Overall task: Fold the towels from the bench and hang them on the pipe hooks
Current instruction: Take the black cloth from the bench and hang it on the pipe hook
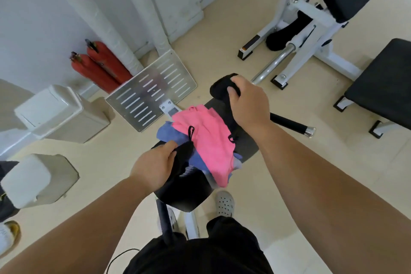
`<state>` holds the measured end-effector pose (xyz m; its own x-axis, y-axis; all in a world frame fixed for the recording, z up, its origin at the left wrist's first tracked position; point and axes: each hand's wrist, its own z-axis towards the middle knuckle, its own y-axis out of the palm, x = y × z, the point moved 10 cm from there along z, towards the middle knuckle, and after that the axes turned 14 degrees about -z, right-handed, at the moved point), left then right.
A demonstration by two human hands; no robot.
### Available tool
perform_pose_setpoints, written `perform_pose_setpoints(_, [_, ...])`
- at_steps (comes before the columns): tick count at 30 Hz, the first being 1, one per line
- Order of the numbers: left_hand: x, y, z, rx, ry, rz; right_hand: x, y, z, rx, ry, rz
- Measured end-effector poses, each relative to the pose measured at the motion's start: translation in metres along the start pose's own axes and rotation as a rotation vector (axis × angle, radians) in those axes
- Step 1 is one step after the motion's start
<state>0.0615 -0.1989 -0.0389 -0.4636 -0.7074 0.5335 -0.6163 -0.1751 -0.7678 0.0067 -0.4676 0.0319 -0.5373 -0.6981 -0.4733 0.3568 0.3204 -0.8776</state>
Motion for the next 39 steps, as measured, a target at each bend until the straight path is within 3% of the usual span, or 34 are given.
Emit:
perform_pose_setpoints(3, [-0.025, -0.016, -0.023, 0.030, -0.063, 0.006, -0.063, 0.004, -0.003, -0.041, -0.191, 0.098])
perform_pose_setpoints(8, [-0.064, -0.038, -0.058, 0.037, -0.118, 0.005, -0.138, 0.069, -0.040, -0.315, -0.406, -0.013])
perform_pose_setpoints(16, [-0.145, -0.084, -0.095, 0.114, -0.099, -0.090, -0.213, 0.136, -0.104, -0.482, -0.362, -0.181])
perform_pose_setpoints(23, [-0.238, -0.154, -0.140, 0.190, -0.116, -0.588, -0.300, 0.150, -0.134, -0.583, -0.235, -0.171])
perform_pose_setpoints(27, [-0.274, -0.212, -0.159, 0.371, -0.123, -0.734, -0.368, 0.150, -0.152, -0.693, -0.223, -0.094])
perform_pose_setpoints(30, [-0.279, -0.251, -0.172, 0.446, -0.060, -0.700, -0.417, 0.158, -0.170, -0.849, -0.310, -0.130])
perform_pose_setpoints(33, [-0.284, -0.266, -0.179, 0.391, -0.032, -0.697, -0.470, 0.165, -0.186, -0.952, -0.488, -0.190])
perform_pose_setpoints(35, [-0.282, -0.266, -0.185, 0.301, 0.000, -0.733, -0.502, 0.165, -0.189, -0.920, -0.612, -0.186])
perform_pose_setpoints(39, [-0.278, -0.256, -0.198, 0.163, 0.012, -0.929, -0.540, 0.153, -0.169, -0.642, -0.681, -0.085])
